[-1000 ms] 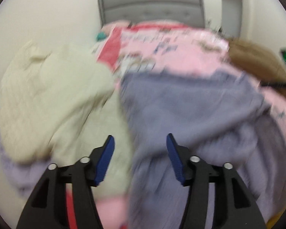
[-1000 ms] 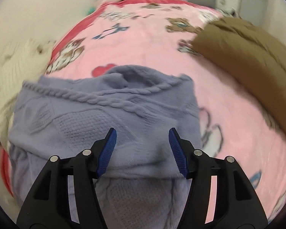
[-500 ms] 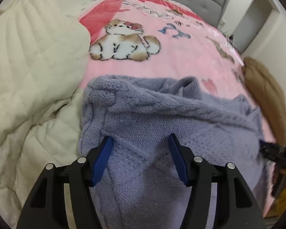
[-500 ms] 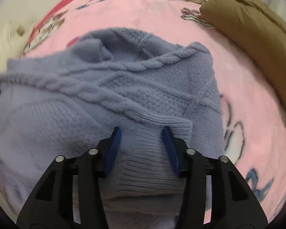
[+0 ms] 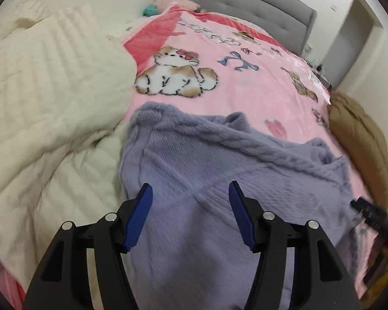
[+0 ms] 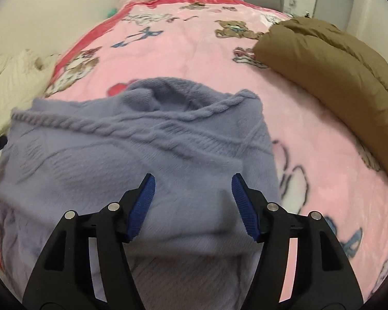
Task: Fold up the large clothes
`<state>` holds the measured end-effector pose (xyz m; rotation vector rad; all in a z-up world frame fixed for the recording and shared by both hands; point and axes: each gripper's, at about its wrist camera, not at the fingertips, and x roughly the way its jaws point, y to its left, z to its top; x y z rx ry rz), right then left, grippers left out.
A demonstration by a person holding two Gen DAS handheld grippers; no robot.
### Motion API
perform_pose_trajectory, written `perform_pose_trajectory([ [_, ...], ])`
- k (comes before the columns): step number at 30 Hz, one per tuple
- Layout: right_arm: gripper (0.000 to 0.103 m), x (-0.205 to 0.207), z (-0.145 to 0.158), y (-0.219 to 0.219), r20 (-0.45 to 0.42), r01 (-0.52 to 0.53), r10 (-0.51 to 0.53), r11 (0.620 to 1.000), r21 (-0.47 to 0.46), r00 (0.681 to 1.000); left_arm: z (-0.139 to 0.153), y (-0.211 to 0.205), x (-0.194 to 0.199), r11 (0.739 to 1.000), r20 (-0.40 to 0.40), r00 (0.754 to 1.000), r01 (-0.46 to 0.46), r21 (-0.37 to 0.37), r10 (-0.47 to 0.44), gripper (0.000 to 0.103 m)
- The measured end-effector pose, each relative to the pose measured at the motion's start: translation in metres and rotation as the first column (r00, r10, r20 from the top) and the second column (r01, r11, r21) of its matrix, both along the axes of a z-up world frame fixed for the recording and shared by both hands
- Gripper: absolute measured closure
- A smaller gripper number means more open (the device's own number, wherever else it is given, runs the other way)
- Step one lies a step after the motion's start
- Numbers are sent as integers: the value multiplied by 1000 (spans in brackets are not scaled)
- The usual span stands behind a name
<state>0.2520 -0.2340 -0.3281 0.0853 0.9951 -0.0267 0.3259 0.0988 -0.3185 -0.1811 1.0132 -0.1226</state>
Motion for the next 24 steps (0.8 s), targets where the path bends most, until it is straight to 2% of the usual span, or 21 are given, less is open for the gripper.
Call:
perform_pose_trajectory([
  [2, 43, -9, 3, 9, 13, -30, 30, 1000, -3, 999, 10, -8, -11, 1000, -4, 1000, -4, -3, 4, 39],
  [5, 39, -16, -1, 26, -8, -83, 83, 997, -1, 997, 17, -23, -28, 999, 24, 999, 27, 43, -28, 35],
  [7, 39, -16, -10, 32, -40, -97, 96, 995, -12, 995, 5, -29, -34, 995, 10, 999, 51, 86, -52, 35],
  [10, 37, -14, -25, 32, -76, -75, 75, 997, 2, 994, -25, -25, -37, 991, -59, 997, 66, 116, -60, 35],
  [12, 36, -10, -32, 29, -91, -74, 75, 997, 10, 993, -38, -25, -41, 984, -35, 993, 113, 139, -109, 35],
  [14, 34, -7, -36, 32, -107, -92, 89, 996, -20, 990, -44, -28, -40, 975, -32, 988, 151, 163, -148, 35],
  [15, 32, -4, -39, 34, -124, -108, 102, 993, -43, 987, -47, -27, -38, 974, -36, 987, 161, 159, -158, 35],
  [19, 23, 1, -45, 33, -142, -114, 104, 991, -70, 984, -54, -15, -28, 988, -57, 989, 142, 61, -138, 33],
  [21, 22, 3, -44, 30, -145, -105, 97, 993, -51, 985, -56, -17, -28, 984, -56, 986, 162, 79, -157, 33],
  [24, 22, -3, -32, 20, -113, -78, 77, 997, 0, 991, -44, -21, -37, 975, -24, 982, 190, 111, -189, 33],
])
